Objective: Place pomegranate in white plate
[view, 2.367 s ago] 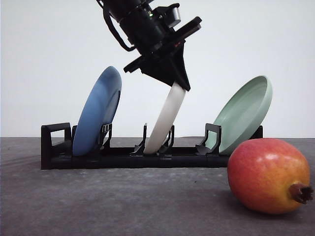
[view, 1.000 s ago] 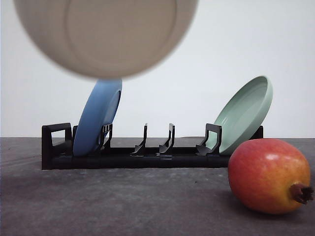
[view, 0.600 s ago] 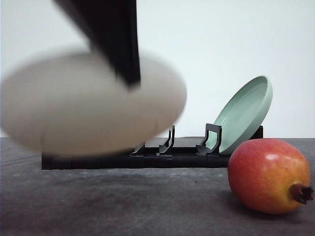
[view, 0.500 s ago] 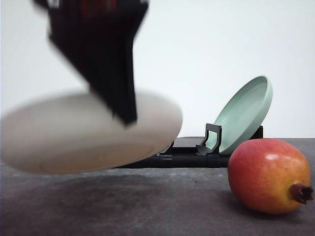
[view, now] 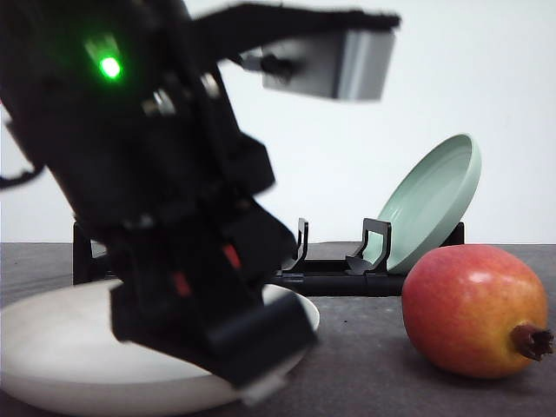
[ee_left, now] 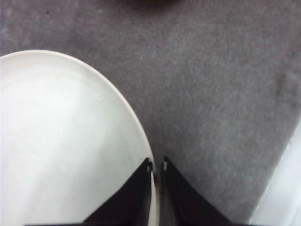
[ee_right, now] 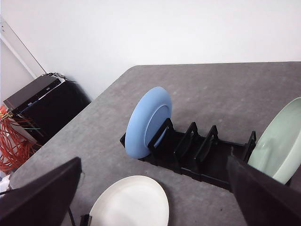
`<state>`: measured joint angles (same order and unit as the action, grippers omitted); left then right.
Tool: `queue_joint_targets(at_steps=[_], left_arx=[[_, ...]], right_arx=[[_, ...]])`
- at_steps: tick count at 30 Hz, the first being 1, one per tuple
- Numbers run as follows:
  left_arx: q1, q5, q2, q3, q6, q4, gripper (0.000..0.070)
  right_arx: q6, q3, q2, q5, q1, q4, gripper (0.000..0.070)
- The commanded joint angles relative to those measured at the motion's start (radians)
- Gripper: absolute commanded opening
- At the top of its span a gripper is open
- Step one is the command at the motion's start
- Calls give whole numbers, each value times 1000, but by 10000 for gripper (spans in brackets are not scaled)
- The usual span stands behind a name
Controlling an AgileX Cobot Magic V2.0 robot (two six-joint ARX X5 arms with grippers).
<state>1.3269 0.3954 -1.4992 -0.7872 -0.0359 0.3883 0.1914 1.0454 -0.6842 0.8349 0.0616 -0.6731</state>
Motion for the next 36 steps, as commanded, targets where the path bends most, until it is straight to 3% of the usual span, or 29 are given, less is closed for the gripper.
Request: queue_joint_targets(at_steps=[1,5,11,13,17,21,26,36], left_arx=[[15,4,-14,-8,-22,-21,13],[14,5,-10,-11,-34,-17,80],[13,6,25,-22,-65,-9,497],[13,6,55,-27,-92,-2,566],[13,6,138,-39,-172,48,565],[13,5,255,-41,-225,105,562],[13,-6,416,-42,-233,146,557],[13,-167,769,-43,-237,227,557]], right_arx=[[12,15,-7,3,0,6,631],[13,15,-7,3,0,6,631],[34,15,-7,5,-1,5,631],[52,15,-8,8,-5,4,631],[53,15,-32,14,-57,-64,631],[3,15,-89,-32,-144,-201,631],[-46,15,-197,-195,-259,-330,631],[-29,15,-472,-510,-485,-340,631]])
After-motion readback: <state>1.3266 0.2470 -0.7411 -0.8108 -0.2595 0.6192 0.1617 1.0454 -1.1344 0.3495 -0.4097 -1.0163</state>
